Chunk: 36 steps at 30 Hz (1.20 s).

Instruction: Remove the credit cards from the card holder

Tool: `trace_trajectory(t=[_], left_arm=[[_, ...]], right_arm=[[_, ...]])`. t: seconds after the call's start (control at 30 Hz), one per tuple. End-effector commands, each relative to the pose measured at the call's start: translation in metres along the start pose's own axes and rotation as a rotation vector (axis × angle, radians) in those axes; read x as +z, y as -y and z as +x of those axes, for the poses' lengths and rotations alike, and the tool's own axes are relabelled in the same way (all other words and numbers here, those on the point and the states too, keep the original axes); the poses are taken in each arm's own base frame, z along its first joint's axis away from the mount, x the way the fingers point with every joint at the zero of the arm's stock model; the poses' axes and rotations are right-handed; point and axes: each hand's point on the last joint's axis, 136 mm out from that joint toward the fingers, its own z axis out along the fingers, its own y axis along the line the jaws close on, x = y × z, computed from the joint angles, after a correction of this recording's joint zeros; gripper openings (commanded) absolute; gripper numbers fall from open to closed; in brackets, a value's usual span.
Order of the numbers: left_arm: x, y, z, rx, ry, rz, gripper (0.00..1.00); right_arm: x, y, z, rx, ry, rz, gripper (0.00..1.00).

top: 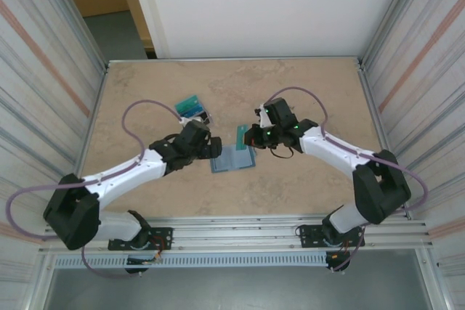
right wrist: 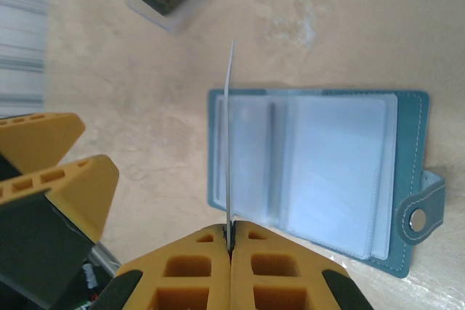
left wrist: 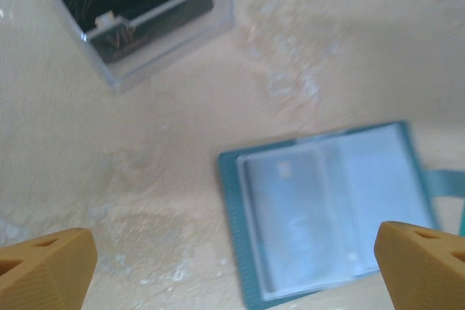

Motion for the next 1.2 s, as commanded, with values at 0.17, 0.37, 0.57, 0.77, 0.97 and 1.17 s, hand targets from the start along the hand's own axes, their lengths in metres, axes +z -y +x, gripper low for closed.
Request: trace_trajectory(t=[0.17,0.37,0.57,0.77,0.97,1.17], left_arm=[[-0.047,0.070,-0.055,-0.053,0.124,0.438,0.96],[-0.074,0.105,-0.078,-0.060,0.150,0.671,0.87],[-0.084,0.123,-0.085,-0.039,0.153,0.794,0.75],[-0.096,0.139,-0.088,-0.016,0.173,0.914,0.54],[-0.103,0.146,-0.091,0.013,0.184,0.968,0.27],[-0.109,0.154,-0.090,0.050,0.169,1.012,0.00]], right_arm=[[-0.042,-0.051,-0.017,-0.068,0.104,-0.328,0.00],[-0.065,-0.087,-0.027,-0.092,0.133,-0.546,0.00],[-0.081,-0.107,-0.029,-0.121,0.137,-0.626,0.00],[-0.087,-0.112,-0.028,-0.124,0.140,-0.652,0.00],[-0.088,-0.117,-0.025,-0.126,0.130,-0.669,0.00],[-0.088,-0.123,-0.022,-0.139,0.122,-0.680,0.00]])
